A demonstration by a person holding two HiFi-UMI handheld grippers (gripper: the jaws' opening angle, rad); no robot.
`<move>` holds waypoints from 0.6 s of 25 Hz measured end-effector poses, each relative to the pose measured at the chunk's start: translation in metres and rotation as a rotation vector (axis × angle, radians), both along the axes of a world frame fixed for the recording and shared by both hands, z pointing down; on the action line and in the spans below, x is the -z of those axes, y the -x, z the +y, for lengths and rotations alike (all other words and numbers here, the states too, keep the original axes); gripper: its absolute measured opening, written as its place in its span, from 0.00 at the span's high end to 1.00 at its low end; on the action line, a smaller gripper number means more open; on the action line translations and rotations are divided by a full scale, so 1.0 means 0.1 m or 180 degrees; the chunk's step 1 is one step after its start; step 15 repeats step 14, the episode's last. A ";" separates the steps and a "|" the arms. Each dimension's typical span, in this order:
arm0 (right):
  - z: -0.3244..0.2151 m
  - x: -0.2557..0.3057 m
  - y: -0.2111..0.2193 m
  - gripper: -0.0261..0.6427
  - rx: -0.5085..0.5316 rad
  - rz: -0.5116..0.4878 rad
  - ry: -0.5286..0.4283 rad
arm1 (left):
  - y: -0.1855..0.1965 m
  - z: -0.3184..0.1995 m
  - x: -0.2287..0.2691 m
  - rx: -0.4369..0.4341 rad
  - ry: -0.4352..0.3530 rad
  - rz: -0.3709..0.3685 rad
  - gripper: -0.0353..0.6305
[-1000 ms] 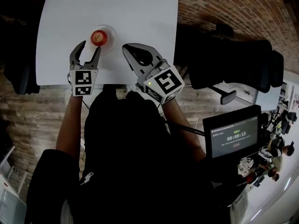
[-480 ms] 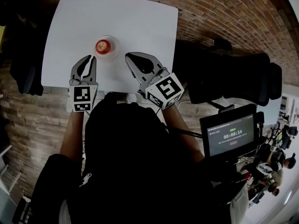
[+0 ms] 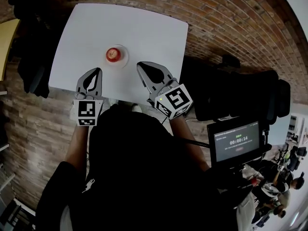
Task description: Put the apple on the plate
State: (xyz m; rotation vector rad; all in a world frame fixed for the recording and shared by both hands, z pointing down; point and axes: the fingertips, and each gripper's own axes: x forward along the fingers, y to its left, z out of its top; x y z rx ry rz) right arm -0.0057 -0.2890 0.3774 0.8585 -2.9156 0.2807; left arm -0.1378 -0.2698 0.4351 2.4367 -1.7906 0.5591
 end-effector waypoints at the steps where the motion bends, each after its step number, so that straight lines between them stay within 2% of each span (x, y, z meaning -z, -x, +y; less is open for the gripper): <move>1: 0.00 0.00 0.01 0.96 -0.0007 -0.0005 0.0002 | 0.02 0.02 0.00 0.0009 0.0007 -0.0002 0.94; 15: 0.35 0.14 -0.17 0.96 0.0094 -0.0078 -0.0040 | -0.20 0.47 0.14 0.0051 0.0026 -0.0015 0.94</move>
